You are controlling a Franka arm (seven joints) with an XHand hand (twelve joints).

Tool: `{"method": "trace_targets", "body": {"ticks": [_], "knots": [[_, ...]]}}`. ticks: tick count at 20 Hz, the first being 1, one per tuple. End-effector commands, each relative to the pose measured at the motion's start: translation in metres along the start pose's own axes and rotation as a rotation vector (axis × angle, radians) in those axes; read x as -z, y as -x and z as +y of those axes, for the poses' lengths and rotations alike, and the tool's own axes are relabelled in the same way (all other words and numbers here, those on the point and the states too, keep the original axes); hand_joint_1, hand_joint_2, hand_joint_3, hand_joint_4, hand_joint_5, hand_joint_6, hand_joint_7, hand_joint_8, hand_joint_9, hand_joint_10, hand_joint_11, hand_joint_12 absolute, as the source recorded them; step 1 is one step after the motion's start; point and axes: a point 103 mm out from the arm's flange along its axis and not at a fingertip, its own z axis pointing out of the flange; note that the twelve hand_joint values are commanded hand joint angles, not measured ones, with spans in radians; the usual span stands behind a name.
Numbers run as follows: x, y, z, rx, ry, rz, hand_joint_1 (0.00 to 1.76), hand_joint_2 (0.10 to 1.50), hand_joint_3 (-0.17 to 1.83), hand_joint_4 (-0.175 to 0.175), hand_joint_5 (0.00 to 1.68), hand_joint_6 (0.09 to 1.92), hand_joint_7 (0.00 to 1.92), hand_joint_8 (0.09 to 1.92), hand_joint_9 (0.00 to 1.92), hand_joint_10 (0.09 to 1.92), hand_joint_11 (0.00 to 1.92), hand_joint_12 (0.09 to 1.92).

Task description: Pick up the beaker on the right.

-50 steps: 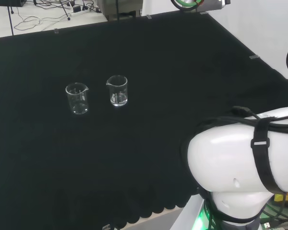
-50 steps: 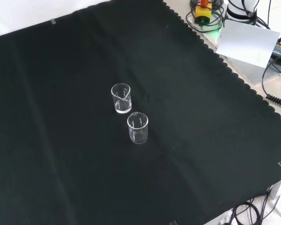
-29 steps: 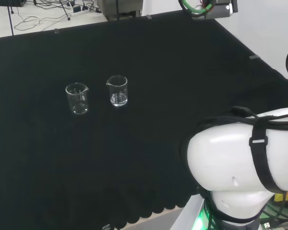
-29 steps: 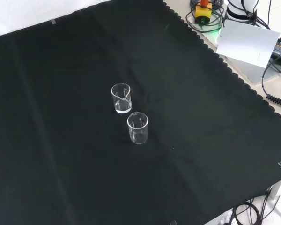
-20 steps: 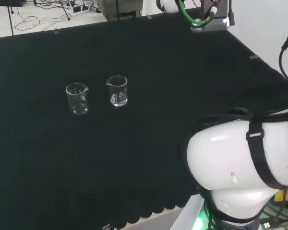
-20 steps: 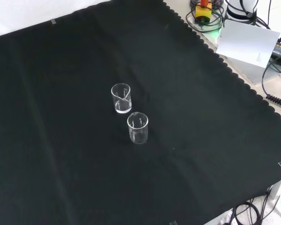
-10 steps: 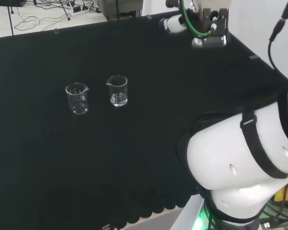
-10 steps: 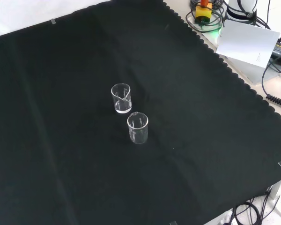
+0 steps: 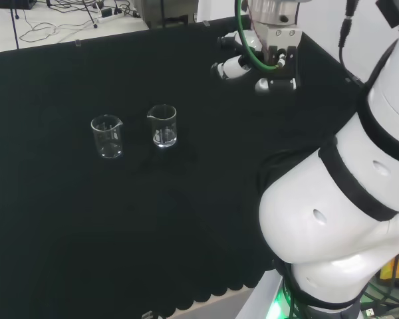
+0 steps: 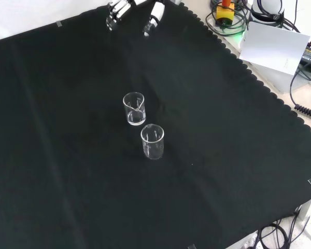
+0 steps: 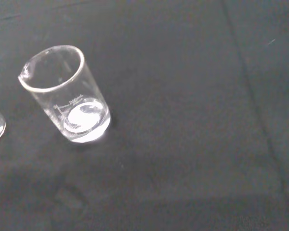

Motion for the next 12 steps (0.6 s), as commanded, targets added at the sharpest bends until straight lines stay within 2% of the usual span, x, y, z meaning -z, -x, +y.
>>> {"method": "trace_targets", "body": {"ticks": [1,3,5,12], "knots": [[-0.041,-0.014,0.034,0.108,-0.030,0.027,0.68,0.87,0.19,-0.013,0.24,0.09,0.09,0.54,0.26,0.66,0.00,1.36],[-0.055,-0.017,0.044,0.142,-0.058,0.038,0.72,0.82,0.18,-0.015,0.23,0.09,0.09,0.55,0.25,0.66,0.00,1.35],[-0.068,-0.019,0.054,0.180,-0.077,0.091,0.75,0.78,0.17,-0.015,0.21,0.09,0.06,0.54,0.24,0.65,0.00,1.34],[-0.105,-0.004,0.082,0.248,-0.119,0.201,0.76,0.75,0.17,-0.016,0.21,0.09,0.05,0.53,0.24,0.65,0.00,1.34]]}}
